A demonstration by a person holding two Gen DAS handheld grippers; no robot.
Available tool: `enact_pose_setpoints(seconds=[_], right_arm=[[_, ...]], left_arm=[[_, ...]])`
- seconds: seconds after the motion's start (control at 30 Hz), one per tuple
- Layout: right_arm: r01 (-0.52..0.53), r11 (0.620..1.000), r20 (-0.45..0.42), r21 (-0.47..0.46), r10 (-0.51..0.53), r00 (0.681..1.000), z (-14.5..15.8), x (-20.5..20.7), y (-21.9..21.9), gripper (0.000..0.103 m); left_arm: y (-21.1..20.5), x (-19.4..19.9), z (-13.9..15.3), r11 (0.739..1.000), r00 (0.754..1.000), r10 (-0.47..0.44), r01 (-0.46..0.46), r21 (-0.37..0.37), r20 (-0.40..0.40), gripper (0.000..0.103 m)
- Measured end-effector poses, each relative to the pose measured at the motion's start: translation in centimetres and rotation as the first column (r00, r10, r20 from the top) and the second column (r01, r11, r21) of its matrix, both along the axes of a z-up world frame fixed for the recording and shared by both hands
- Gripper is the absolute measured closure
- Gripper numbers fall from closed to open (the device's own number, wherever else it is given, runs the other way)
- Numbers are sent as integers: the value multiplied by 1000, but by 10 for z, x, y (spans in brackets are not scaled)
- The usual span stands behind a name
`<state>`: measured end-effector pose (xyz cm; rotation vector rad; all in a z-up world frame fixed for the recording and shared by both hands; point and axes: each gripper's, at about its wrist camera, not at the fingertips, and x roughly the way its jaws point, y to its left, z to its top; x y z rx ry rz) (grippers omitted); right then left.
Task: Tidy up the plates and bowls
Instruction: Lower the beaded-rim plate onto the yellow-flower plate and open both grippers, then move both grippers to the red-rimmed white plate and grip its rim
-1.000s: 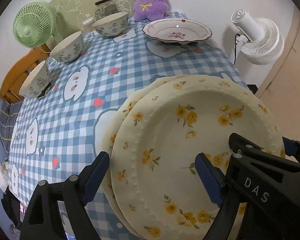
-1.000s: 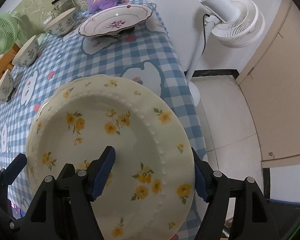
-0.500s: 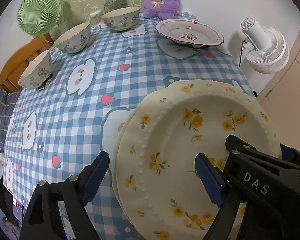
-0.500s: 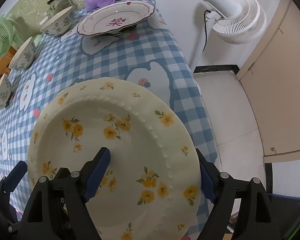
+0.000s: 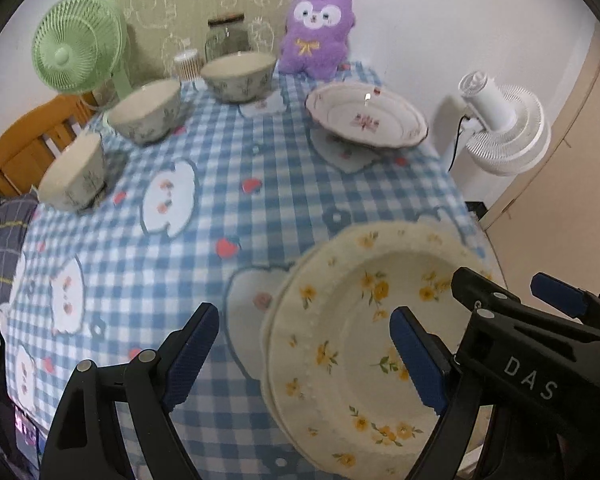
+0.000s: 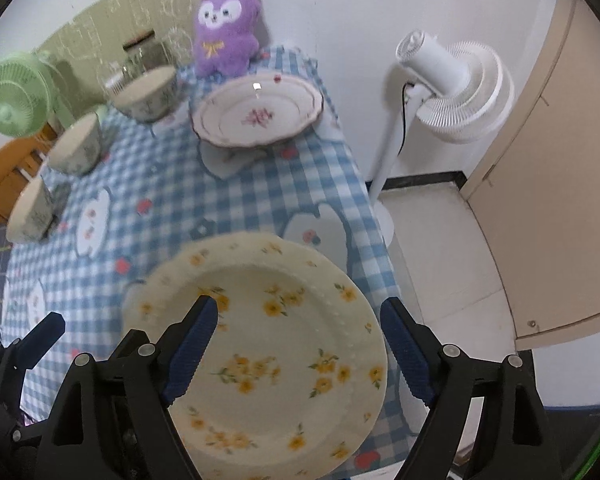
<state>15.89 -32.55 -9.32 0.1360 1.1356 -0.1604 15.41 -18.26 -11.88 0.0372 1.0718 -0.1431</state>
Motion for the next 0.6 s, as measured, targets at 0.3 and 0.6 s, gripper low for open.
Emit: enact_pose_setpoints(seconds=[0.3,0.6], right_arm=[[47,998,91,-37,-43,995,58,-12,29,17],[97,991,201,-93,-77,976,109,-23,56,17]], left_arm=[[25,-1,51,999,996,-46,47,-20,80,14],[50,1,95,996,986,-73,79,-36,148,14]])
